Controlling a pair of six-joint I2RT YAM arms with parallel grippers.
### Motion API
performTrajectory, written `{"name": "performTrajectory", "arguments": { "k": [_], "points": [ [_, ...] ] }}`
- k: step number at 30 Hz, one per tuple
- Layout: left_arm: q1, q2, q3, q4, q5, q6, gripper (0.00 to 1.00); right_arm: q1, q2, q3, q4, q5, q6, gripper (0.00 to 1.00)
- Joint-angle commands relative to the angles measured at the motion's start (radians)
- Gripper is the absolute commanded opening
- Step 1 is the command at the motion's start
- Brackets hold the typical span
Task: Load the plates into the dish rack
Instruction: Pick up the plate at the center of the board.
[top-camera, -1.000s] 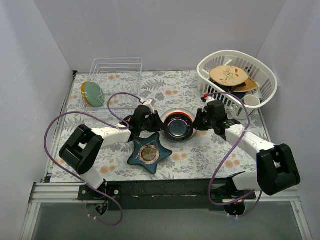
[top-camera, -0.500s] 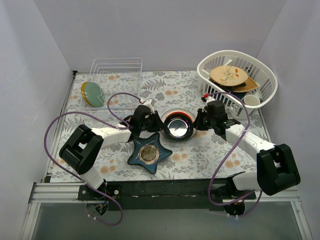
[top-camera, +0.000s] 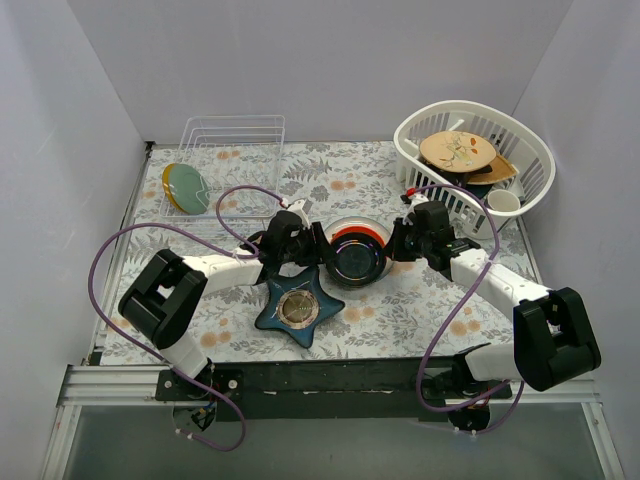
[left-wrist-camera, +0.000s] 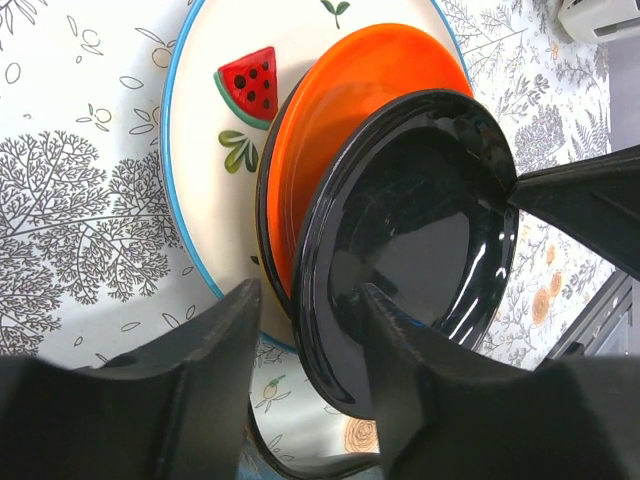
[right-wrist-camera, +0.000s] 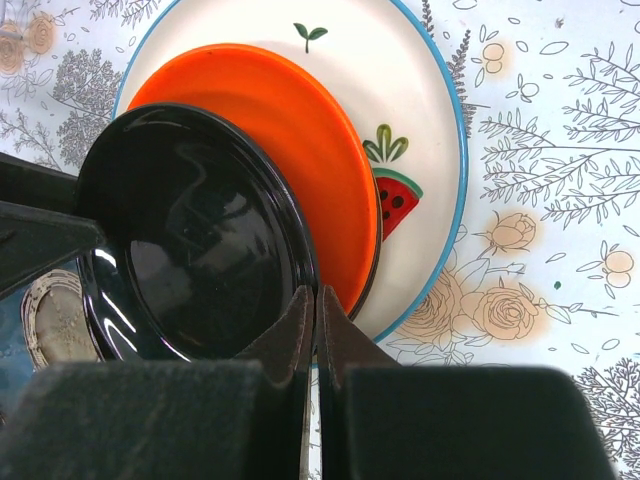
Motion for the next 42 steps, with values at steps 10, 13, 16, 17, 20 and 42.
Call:
{"name": "performTrajectory", "arguments": {
  "k": [10, 13, 16, 17, 20, 42],
  "points": [
    [-0.005, -0.048, 0.001, -0.011, -0.012, 0.003, 0.42, 0.004, -0.011, 0.0, 0.038, -0.046, 0.005, 0.01],
    [-0.005, -0.053, -0.005, -0.01, -0.01, -0.003, 0.37, 0.004, -0.018, 0.0, 0.06, -0.078, 0.008, 0.01],
    [-0.005, -0.054, -0.014, -0.001, -0.01, -0.009, 0.32, 0.004, -0.026, 0.004, 0.063, -0.096, 0.02, 0.01],
    [-0.005, -0.054, -0.016, 0.002, -0.008, -0.011, 0.32, 0.004, -0.029, 0.006, 0.089, -0.113, 0.028, 0.01],
    [-0.005, -0.054, -0.017, 0.007, -0.007, -0.017, 0.32, 0.004, -0.034, 0.008, 0.108, -0.141, 0.043, 0.01],
    [-0.005, -0.119, -0.046, 0.007, -0.028, -0.006, 0.0, -0.003, -0.055, -0.016, 0.132, -0.156, 0.051, 0.43]
  ]
}}
